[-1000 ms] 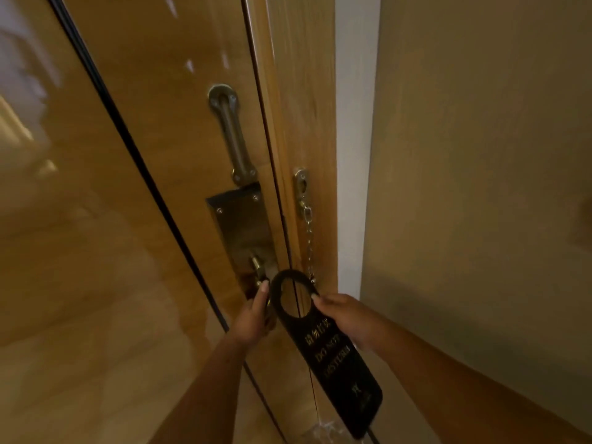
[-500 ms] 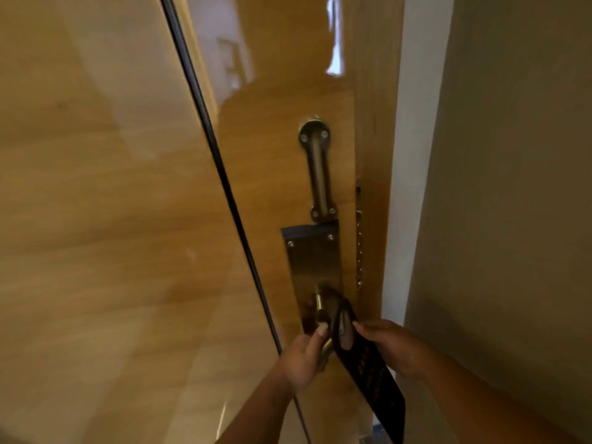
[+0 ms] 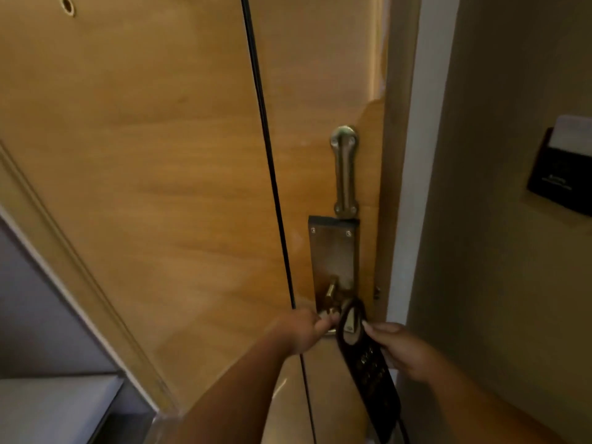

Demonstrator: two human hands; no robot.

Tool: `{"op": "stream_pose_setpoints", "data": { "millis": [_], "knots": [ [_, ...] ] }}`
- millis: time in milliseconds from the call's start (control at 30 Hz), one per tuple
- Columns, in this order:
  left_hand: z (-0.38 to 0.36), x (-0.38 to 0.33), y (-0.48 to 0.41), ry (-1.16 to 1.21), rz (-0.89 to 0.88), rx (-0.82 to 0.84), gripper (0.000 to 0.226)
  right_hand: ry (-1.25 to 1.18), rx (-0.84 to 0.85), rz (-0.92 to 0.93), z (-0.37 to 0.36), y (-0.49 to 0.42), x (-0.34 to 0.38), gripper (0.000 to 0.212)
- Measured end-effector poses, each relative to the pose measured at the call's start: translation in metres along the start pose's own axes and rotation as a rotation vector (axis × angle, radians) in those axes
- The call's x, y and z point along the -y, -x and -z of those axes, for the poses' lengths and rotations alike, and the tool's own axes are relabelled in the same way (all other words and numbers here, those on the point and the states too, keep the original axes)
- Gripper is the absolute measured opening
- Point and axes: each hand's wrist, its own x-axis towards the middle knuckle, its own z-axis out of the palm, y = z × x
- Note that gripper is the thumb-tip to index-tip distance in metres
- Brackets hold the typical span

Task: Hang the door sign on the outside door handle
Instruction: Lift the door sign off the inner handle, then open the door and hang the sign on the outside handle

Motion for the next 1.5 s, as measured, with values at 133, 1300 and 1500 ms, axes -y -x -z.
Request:
{"op": "stream_pose_setpoints", "data": {
  "millis": [133, 1300, 1500],
  "knots": [
    [0.002, 0.008, 0.073, -0.166, 0.046, 0.003, 0.065, 0.012, 0.070, 0.009, -0.041, 0.058, -0.033, 0.040],
    [0.057, 0.124, 0.596, 0.839, 0.871, -1.208, 0.024, 0.665, 0.319, -0.010, -0.393, 0.084, -0.082, 0.055],
    [0.057, 0.139, 0.622, 1.084, 0.715, -1.611, 0.030, 0.707, 0.503, -0.069, -0.473, 0.089, -0.082, 0.050]
  ]
}}
